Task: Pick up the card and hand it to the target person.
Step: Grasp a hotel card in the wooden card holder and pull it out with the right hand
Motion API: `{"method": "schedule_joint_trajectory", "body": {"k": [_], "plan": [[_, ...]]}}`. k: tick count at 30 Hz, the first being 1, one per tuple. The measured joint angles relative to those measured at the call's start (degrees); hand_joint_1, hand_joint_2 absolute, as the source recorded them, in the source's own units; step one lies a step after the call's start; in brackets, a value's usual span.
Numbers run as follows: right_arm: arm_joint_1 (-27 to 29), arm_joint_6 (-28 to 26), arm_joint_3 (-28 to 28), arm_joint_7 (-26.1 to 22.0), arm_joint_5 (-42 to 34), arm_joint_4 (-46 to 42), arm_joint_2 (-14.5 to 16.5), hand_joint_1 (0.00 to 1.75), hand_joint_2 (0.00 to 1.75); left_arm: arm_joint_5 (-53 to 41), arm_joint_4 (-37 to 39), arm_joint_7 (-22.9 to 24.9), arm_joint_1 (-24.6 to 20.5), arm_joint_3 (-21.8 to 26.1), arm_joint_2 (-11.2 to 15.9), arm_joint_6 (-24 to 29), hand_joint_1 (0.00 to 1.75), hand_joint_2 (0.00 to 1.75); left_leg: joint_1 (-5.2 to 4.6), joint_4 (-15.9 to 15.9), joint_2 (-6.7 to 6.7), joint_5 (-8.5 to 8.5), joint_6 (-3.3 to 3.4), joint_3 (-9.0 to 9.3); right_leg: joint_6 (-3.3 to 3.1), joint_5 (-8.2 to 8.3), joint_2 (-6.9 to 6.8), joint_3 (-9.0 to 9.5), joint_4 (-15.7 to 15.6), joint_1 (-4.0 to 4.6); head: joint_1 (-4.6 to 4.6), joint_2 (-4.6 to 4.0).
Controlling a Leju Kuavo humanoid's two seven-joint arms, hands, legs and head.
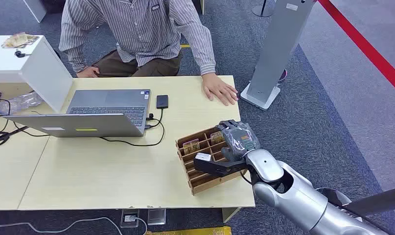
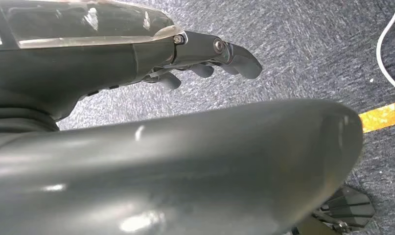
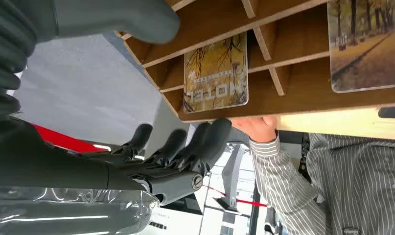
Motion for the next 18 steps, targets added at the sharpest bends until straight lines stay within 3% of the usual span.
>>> {"method": "schedule_joint_trajectory", "body": {"k": [7,13,18], "plan": [[-0.2,-0.4,0.2,0.1,0.0,0.3,0.2,0.76,1.75,-0.1,0.0,-0.2,0.0,0.0,0.0,0.0,0.0,0.0,0.0,0.0,0.0,0.0,0.0,0.01,0.0,0.0,0.0,0.0,0.0,0.0,-0.03,0.0],[-0.1,-0.6,0.2,0.6,0.0,0.4,0.2,0.9,1.75,-0.3,0.0,-0.2,0.0,0.0,0.0,-0.1,0.0,0.0,0.0,0.0,0.01,0.0,0.0,0.02,0.0,0.0,0.01,0.0,0.0,0.0,0.01,0.01],[-0.1,-0.6,0.2,0.9,0.0,0.4,0.2,1.12,1.75,-0.6,0.0,-0.2,0.0,0.0,0.0,-0.2,0.0,0.0,0.0,0.0,0.01,0.0,0.0,0.01,0.0,0.0,0.01,0.0,0.0,0.0,0.01,0.01]]}}
